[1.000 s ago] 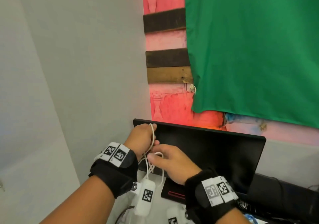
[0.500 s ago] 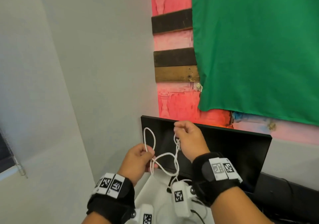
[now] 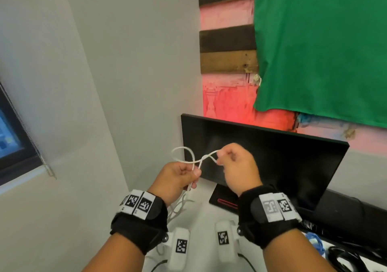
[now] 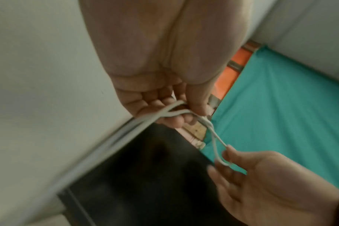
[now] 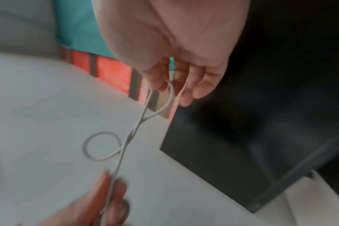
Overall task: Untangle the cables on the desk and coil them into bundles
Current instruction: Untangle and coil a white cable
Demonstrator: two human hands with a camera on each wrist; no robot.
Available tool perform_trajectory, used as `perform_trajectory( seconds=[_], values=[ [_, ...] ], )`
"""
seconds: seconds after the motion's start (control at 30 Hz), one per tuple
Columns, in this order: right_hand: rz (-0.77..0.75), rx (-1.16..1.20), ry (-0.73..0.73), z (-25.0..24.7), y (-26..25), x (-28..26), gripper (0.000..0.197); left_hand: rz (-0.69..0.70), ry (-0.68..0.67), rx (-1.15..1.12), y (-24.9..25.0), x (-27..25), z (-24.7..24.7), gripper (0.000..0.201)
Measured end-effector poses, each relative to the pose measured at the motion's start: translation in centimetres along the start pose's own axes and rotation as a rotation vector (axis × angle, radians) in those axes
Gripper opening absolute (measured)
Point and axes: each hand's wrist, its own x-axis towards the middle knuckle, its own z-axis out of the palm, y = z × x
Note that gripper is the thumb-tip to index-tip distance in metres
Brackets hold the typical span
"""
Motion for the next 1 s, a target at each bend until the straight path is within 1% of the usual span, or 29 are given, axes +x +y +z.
perform_trajectory(
  seconds=[0.07, 0.1, 0.13, 0.17, 0.2, 0.23, 0.27, 0.3, 0.33, 0.37, 0.4, 0.43, 0.47, 0.5, 0.53, 0.57, 0.63, 0.67, 0.73, 0.8, 0.87, 0.93, 1.0],
  values=[
    [0.104, -0.016, 0.168, -1.0, 2.1, 0.4, 0.023, -0.014, 0.083, 0.149, -1.2, -0.5, -0.8, 0.018],
    [0.168, -0.056, 0.215, -1.4, 3.3, 0.4, 0.023, -0.031, 0.137, 0.164, -1.6, -0.7, -1.3, 0.020],
    [0.241, -0.110, 0.229, -1.6, 4.3, 0.2, 0.019, -0.049, 0.188, 0.147, -2.1, -0.9, -1.8, 0.020],
    [0.316, -0.153, 0.210, -1.6, 4.8, -0.3, 0.008, -0.067, 0.226, 0.122, -2.5, -1.1, -2.2, 0.021],
    [0.352, -0.208, 0.170, -1.2, 5.1, -1.0, 0.014, -0.079, 0.245, 0.098, -2.9, -1.4, -2.4, 0.022],
    [0.305, -0.264, 0.126, -0.6, 5.1, -1.9, 0.034, -0.082, 0.244, 0.093, -3.2, -1.6, -2.3, 0.022],
    [0.181, -0.280, 0.077, 0.2, 4.8, -2.7, 0.051, -0.073, 0.224, 0.099, -3.5, -1.7, -2.0, 0.022],
    [0.049, -0.262, -0.013, 1.1, 4.2, -3.6, 0.060, -0.057, 0.188, 0.118, -3.7, -1.7, -1.6, 0.021],
    [-0.049, -0.210, -0.144, 2.2, 3.4, -4.4, 0.064, -0.030, 0.137, 0.153, -3.8, -1.7, -1.2, 0.019],
    [-0.079, -0.160, -0.280, 3.1, 3.0, -5.1, 0.061, 0.010, 0.078, 0.202, -3.8, -1.6, -0.8, 0.018],
    [-0.034, -0.107, -0.389, 3.8, 2.6, -5.4, 0.051, 0.046, 0.026, 0.244, -3.8, -1.5, -0.4, 0.019],
    [0.042, -0.077, -0.463, 4.0, 2.3, -5.2, 0.035, 0.067, -0.011, 0.274, -3.9, -1.3, -0.1, 0.024],
    [0.107, -0.060, -0.495, 3.9, 2.1, -4.8, 0.020, 0.074, -0.036, 0.290, -4.1, -1.3, 0.2, 0.029],
    [0.136, -0.072, -0.506, 3.5, 2.0, -4.3, 0.010, 0.074, -0.049, 0.294, -4.3, -1.3, 0.4, 0.031],
    [0.136, -0.102, -0.493, 2.9, 2.1, -3.6, 0.014, 0.067, -0.048, 0.287, -4.6, -1.3, 0.5, 0.029],
    [0.126, -0.142, -0.444, 2.1, 2.1, -3.0, 0.020, 0.059, -0.027, 0.276, -5.0, -1.3, 0.4, 0.025],
    [0.098, -0.167, -0.256, 0.7, 1.8, -1.8, 0.026, 0.046, 0.048, 0.307, -6.5, -0.8, -0.5, 0.025],
    [0.092, -0.101, -0.157, 0.2, 1.3, -1.2, 0.028, 0.039, 0.071, 0.377, -7.3, -0.7, -1.2, 0.026],
    [0.089, 0.179, -0.014, -0.5, -0.3, 0.0, 0.030, 0.028, 0.103, 0.544, -8.9, -0.6, -2.4, 0.025],
    [0.014, 0.373, 0.102, -1.8, -2.7, 1.7, 0.029, -0.038, 0.193, 0.617, -10.8, -1.0, -3.7, 0.024],
    [-0.061, 0.500, 0.166, -3.3, -5.4, 3.5, 0.028, -0.168, 0.282, 0.562, -12.7, -1.4, -4.7, 0.023],
    [-0.129, 0.554, 0.191, -4.4, -7.6, 5.2, 0.027, -0.279, 0.295, 0.462, -14.2, -1.7, -5.3, 0.035],
    [-0.199, 0.554, 0.224, -4.6, -8.8, 6.7, 0.027, -0.359, 0.333, 0.297, -14.7, -1.2, -5.4, 0.045]
  ],
)
